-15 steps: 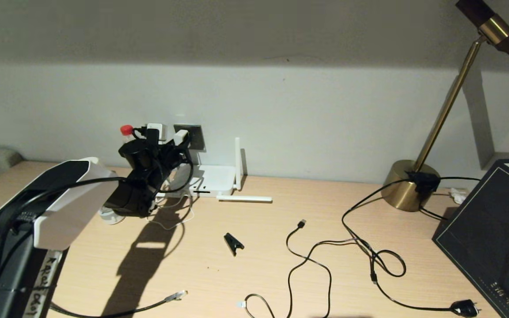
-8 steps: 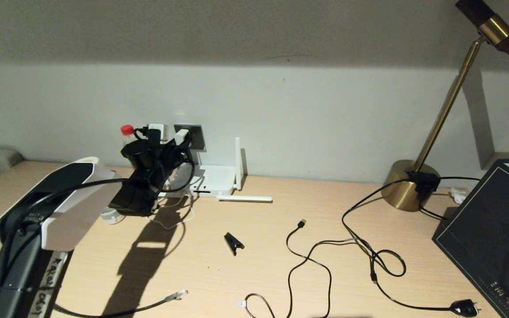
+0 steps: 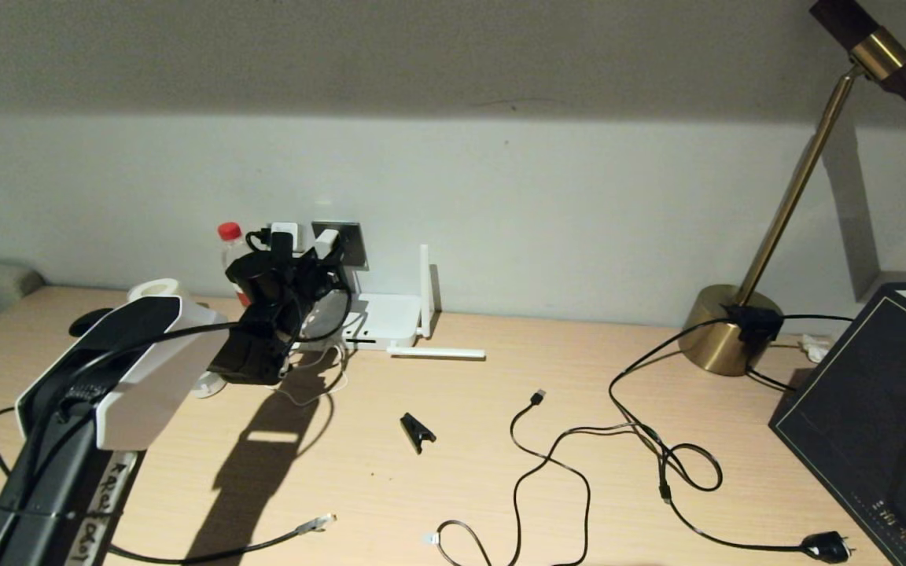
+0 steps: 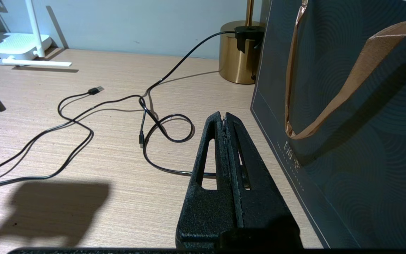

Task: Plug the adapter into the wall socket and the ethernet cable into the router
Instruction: Plug plug into socket

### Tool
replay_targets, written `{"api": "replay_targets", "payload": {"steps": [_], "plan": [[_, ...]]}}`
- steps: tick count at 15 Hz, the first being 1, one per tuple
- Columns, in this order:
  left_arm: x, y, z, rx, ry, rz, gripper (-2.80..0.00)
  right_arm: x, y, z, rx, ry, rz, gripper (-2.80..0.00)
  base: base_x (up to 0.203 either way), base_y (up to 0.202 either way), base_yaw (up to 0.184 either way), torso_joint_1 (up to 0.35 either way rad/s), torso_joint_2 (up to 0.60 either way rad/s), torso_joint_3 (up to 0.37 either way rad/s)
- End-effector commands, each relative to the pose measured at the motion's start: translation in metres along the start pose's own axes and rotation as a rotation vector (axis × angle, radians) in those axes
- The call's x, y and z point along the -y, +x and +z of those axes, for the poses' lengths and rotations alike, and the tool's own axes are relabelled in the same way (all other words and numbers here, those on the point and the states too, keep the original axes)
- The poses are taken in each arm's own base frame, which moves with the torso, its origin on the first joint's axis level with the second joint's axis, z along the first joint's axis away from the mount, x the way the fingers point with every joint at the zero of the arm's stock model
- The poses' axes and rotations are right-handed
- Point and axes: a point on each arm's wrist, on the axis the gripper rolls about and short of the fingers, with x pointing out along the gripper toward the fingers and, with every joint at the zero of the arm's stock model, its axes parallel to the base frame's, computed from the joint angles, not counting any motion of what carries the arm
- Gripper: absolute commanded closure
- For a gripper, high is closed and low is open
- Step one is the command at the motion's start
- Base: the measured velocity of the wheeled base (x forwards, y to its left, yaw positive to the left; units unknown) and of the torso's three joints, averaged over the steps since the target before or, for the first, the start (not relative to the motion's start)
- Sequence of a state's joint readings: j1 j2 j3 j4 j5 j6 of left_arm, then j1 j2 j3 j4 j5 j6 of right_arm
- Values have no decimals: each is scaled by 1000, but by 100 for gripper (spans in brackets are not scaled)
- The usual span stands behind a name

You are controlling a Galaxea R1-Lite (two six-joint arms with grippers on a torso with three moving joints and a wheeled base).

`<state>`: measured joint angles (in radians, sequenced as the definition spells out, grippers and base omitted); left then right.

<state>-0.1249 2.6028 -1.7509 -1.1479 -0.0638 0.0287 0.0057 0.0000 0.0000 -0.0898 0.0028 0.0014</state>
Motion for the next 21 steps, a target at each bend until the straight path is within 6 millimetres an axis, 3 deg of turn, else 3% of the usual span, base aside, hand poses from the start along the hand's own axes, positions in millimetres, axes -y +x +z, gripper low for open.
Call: {"api": "replay_targets", "payload": {"steps": [1, 21], "plan": [[2, 0, -4, -3, -1, -5, 0, 0, 2, -10, -36, 0, 1, 0, 0, 0, 0, 0, 0, 0], [5, 8, -8, 25, -4, 34, 0, 0, 2, -10, -36, 0, 1, 0, 0, 0, 0, 0, 0, 0]]}}
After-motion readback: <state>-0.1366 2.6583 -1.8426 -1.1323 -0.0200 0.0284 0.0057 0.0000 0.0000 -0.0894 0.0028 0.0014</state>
